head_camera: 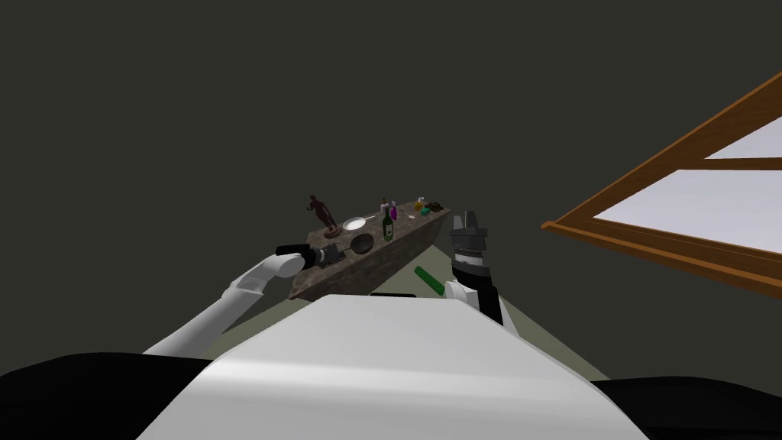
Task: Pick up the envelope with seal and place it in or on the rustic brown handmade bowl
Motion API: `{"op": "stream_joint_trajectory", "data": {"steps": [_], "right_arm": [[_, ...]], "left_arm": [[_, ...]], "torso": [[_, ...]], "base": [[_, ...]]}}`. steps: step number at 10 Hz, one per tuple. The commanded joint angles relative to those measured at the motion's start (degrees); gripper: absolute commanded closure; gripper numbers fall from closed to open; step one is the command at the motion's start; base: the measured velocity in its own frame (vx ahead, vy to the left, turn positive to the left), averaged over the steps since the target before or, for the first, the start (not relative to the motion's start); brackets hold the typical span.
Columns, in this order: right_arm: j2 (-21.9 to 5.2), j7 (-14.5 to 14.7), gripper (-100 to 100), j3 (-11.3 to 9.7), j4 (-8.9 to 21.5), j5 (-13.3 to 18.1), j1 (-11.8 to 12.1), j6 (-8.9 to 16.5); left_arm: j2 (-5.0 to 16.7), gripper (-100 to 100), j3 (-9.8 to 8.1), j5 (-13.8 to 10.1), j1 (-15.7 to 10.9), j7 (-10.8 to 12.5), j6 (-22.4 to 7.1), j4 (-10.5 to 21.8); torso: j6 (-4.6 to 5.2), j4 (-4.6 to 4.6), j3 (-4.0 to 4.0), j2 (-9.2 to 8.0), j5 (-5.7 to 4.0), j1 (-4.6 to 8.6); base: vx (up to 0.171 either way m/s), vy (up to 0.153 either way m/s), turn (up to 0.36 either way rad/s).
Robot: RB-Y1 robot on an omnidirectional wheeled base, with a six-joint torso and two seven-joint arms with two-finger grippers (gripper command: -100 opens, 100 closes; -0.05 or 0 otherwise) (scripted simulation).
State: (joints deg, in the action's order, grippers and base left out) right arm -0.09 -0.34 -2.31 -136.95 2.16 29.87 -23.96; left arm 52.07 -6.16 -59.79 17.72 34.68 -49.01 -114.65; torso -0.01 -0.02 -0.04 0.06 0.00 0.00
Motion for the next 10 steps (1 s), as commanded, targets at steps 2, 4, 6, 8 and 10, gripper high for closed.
{"op": "stream_joint_trajectory", "data": {"steps": [2,4,6,8,10], "right_arm": [[0.0,0.0,0,0.0,0.0,0.0,0.0,0.0],[0.0,0.0,0,0.0,0.0,0.0,0.0,0.0],[0.0,0.0,0,0.0,0.0,0.0,0.0,0.0],[0.0,0.0,0,0.0,0.0,0.0,0.0,0.0],[0.0,0.0,0,0.0,0.0,0.0,0.0,0.0]], "left_arm": [[2.3,-100,-0.26,-1.8,-0.2,1.1,-4.4,1.4],[4.5,-100,-0.51,-3.5,-0.4,2.1,-7.8,2.8],[6.6,-100,-0.75,-5.2,-0.5,3.1,-10.5,4.2],[8.6,-100,-0.99,-6.7,-0.7,4.0,-13.5,5.5],[8.6,-100,-0.99,-6.7,-0.7,4.0,-15.7,5.5]], "torso": [[0.02,-0.01,-0.02,0.04,-0.01,0.02],[0.01,-0.01,-0.03,0.06,-0.01,0.04],[0.00,0.00,0.00,0.00,0.00,-0.01],[0.00,0.00,-0.01,0.02,0.00,0.01],[0.00,-0.01,-0.03,0.04,0.00,0.01]], "base": [[0.026,-0.018,-0.056],[0.032,-0.016,-0.053],[0.015,-0.009,-0.033],[0.025,-0.012,-0.064],[0.019,-0.008,-0.017]]}}
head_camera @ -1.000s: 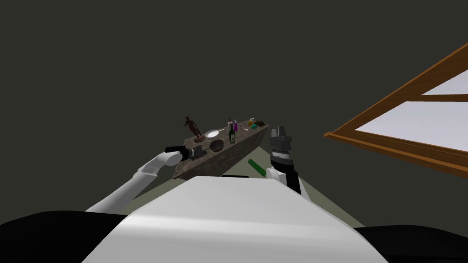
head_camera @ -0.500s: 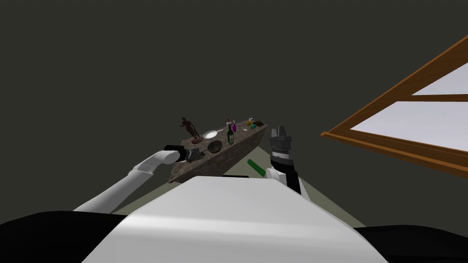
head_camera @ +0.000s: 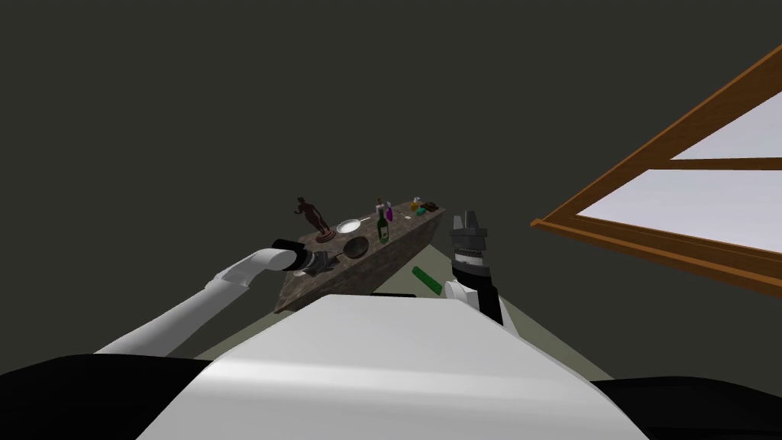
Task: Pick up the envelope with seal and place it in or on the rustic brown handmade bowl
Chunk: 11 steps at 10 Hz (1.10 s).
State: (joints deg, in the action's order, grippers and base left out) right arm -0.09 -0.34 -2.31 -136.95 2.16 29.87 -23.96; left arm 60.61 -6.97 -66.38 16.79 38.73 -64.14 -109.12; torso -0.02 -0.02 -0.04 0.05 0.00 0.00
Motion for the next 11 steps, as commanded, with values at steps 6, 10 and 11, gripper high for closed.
{"op": "stream_joint_trajectory", "data": {"steps": [6,10,11], "right_arm": [[0.0,0.0,0,0.0,0.0,0.0,0.0,0.0],[0.0,0.0,0,0.0,0.0,0.0,0.0,0.0],[0.0,0.0,0,0.0,0.0,0.0,0.0,0.0]], "left_arm": [[5.6,-100,-0.83,-4.3,0.0,2.4,-10.4,3.4],[8.6,-100,-1.21,-6.6,-0.2,3.7,-15.7,5.2],[9.9,-100,-1.37,-7.5,-0.2,4.2,-17.9,6.0]], "torso": [[0.02,-0.01,-0.02,0.03,-0.01,0.01],[0.01,0.00,0.00,0.01,0.00,0.00],[0.00,0.00,0.01,-0.01,0.01,-0.01]], "base": [[0.022,-0.010,-0.055],[0.019,-0.006,-0.039],[0.015,-0.006,-0.046]]}}
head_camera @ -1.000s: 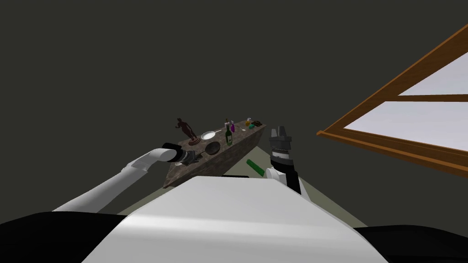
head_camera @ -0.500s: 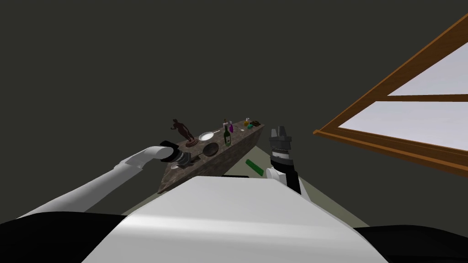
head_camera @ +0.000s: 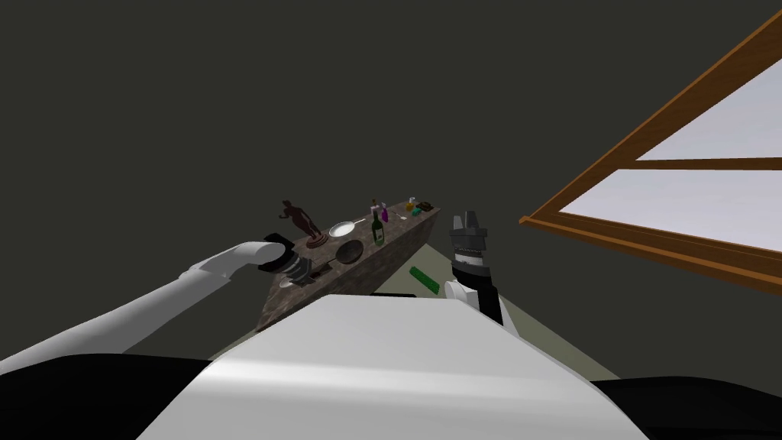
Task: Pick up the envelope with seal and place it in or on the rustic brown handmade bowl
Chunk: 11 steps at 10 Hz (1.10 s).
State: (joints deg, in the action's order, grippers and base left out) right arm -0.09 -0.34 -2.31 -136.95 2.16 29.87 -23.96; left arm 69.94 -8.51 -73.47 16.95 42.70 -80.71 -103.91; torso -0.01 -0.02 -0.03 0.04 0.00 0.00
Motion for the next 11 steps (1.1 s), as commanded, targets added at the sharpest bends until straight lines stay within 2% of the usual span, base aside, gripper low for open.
{"op": "stream_joint_trajectory", "data": {"steps": [1,2,5,6,7,8,9,10,11], "right_arm": [[0.0,0.0,0,0.0,0.0,0.0,0.0,0.0],[0.0,0.0,0,0.0,0.0,0.0,0.0,0.0],[0.0,0.0,0,0.0,0.0,0.0,0.0,0.0],[0.0,0.0,0,0.0,0.0,0.0,0.0,0.0],[0.0,0.0,0,0.0,0.0,0.0,0.0,0.0],[0.0,0.0,0,0.0,0.0,0.0,0.0,0.0],[0.0,0.0,0,0.0,0.0,0.0,0.0,0.0],[0.0,0.0,0,0.0,0.0,0.0,0.0,0.0],[0.0,0.0,0,0.0,0.0,0.0,0.0,0.0]], "left_arm": [[1.7,-100,0.03,-1.3,-0.5,0.7,-2.9,1.4],[1.7,-100,0.03,-1.3,-0.5,0.7,-3.2,1.4],[4.0,-100,-0.22,-2.8,-0.6,1.6,-6.7,2.4],[3.6,-100,-0.17,-2.5,-0.5,1.9,-6.0,1.7],[3.6,0,-0.21,-2.5,-0.4,2.0,-6.3,1.8],[2.0,-100,0.83,-0.9,-0.3,0.7,-4.9,3.5],[0.9,-100,1.53,0.2,-0.2,-0.2,-4.0,4.6],[1.6,-100,1.39,-0.4,-0.6,0.4,-4.7,4.2],[1.5,100,1.48,-0.3,-0.6,0.2,-4.5,4.3]], "torso": [[0.00,0.00,0.00,0.00,0.00,0.00],[0.00,-0.01,-0.02,0.03,0.00,0.00],[0.00,0.00,0.00,-0.01,0.00,0.00],[-0.01,0.00,0.00,-0.01,0.00,0.00],[-0.01,0.00,0.01,-0.03,0.01,-0.01],[-0.01,0.01,0.03,-0.05,0.01,-0.02],[0.00,0.00,0.03,-0.05,0.02,0.02],[-0.01,0.01,0.04,-0.07,0.01,0.05],[-0.02,0.02,0.04,-0.07,0.00,0.03]], "base": [[0.022,-0.008,-0.061],[0.016,-0.005,-0.016],[0.013,-0.005,-0.031],[0.007,-0.002,-0.002],[0.000,0.000,0.000],[0.001,-0.016,-0.060],[-0.004,-0.027,-0.070],[-0.003,-0.012,-0.008],[0.000,0.000,0.000]]}}
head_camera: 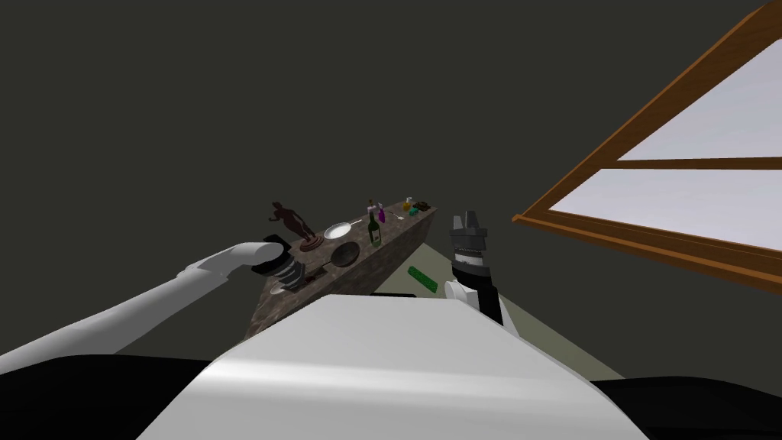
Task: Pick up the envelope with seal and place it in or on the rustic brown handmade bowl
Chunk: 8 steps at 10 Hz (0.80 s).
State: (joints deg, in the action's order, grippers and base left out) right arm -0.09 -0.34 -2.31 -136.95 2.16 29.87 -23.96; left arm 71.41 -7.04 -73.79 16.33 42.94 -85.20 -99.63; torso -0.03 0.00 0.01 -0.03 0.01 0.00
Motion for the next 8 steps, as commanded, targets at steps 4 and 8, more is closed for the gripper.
{"op": "stream_joint_trajectory", "data": {"steps": [4,8], "right_arm": [[0.0,0.0,0,0.0,0.0,0.0,0.0,0.0],[0.0,0.0,0,0.0,0.0,0.0,0.0,0.0]], "left_arm": [[0.0,100,-0.02,0.0,0.0,0.0,0.0,0.0],[1.6,100,-1.26,-1.7,0.1,1.0,-1.2,-1.8]], "torso": [[0.01,-0.01,-0.01,0.01,0.01,-0.02],[0.00,0.00,0.00,0.00,-0.02,-0.06]], "base": [[0.000,0.000,0.000],[0.002,0.012,0.034]]}}
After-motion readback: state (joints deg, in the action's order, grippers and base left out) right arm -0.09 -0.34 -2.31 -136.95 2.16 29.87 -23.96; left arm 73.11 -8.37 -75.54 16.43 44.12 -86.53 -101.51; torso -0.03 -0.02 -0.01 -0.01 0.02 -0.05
